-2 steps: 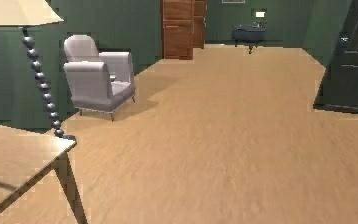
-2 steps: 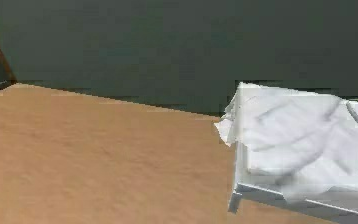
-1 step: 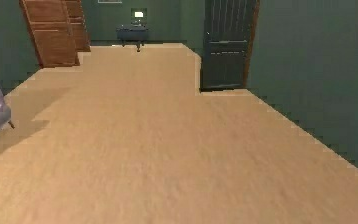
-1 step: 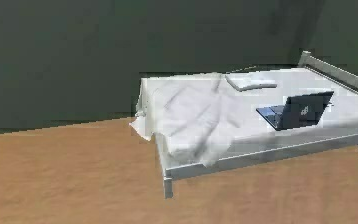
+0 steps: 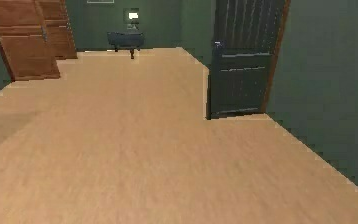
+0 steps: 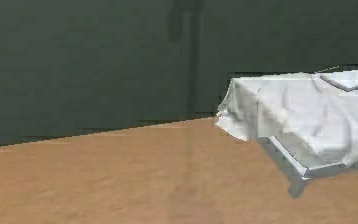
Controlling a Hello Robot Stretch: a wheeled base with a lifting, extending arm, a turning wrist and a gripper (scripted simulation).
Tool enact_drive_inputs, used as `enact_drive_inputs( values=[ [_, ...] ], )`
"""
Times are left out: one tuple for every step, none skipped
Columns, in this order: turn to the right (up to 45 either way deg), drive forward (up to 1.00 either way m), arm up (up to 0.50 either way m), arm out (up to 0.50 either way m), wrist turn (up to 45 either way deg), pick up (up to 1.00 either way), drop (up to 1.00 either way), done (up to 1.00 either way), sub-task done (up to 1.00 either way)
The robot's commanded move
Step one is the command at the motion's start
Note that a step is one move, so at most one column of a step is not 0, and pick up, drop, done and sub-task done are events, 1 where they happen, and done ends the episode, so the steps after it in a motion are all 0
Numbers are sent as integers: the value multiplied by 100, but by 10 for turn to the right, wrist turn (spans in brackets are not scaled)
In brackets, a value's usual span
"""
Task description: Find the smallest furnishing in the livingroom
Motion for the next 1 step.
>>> enact_drive_inputs(
  values=[
    [0,100,0,0,0,0,0,0,0]
  ],
)
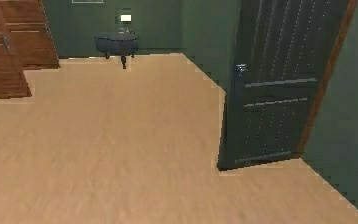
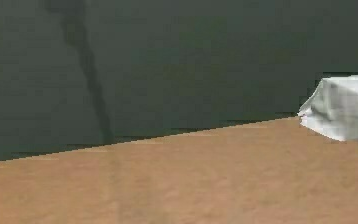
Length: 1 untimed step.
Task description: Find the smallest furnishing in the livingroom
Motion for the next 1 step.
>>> enact_drive_inputs(
  values=[
    [0,100,0,0,0,0,0,0,0]
  ],
)
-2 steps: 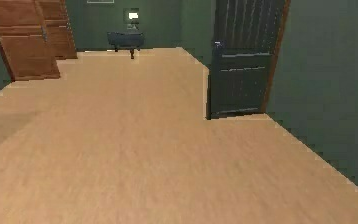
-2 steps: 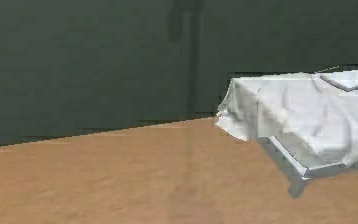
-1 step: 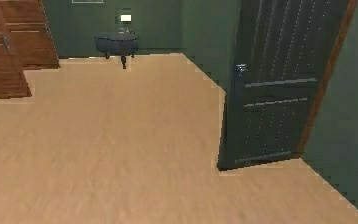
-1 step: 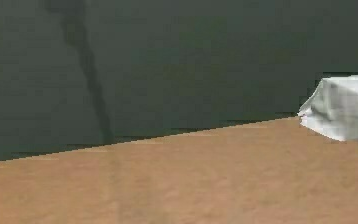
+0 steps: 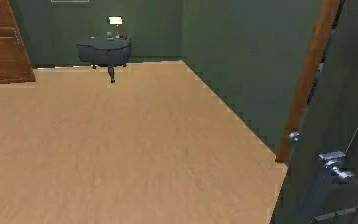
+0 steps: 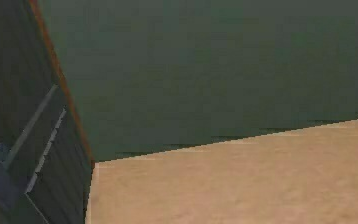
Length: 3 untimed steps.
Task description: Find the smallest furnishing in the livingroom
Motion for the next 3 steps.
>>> enact_drive_inputs(
  values=[
    [0,70,0,0,0,0,0,0,0],
    [270,0,0,0,0,0,0,0,0],
    [0,30,0,0,0,0,0,0,0]
  ],
)
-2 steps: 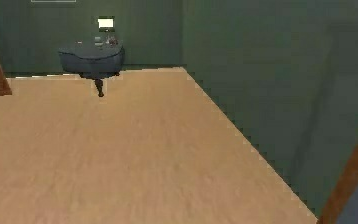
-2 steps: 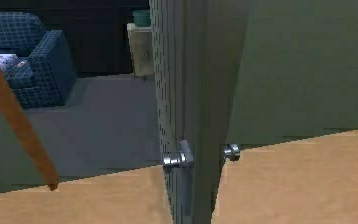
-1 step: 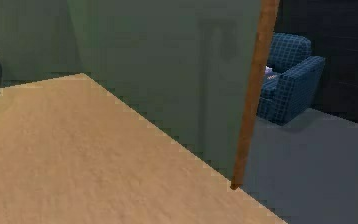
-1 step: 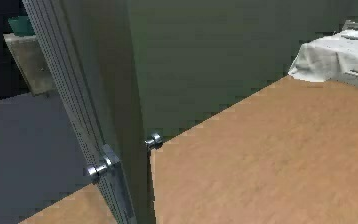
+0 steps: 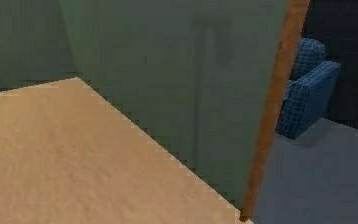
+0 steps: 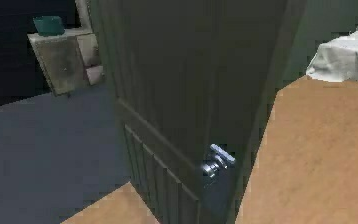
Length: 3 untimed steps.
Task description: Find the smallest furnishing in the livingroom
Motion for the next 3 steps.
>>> enact_drive_inputs(
  values=[
    [450,0,0,0,0,0,0,0,0],
    [30,0,0,0,0,0,0,0,0],
    [0,100,0,0,0,0,0,0,0]
  ],
)
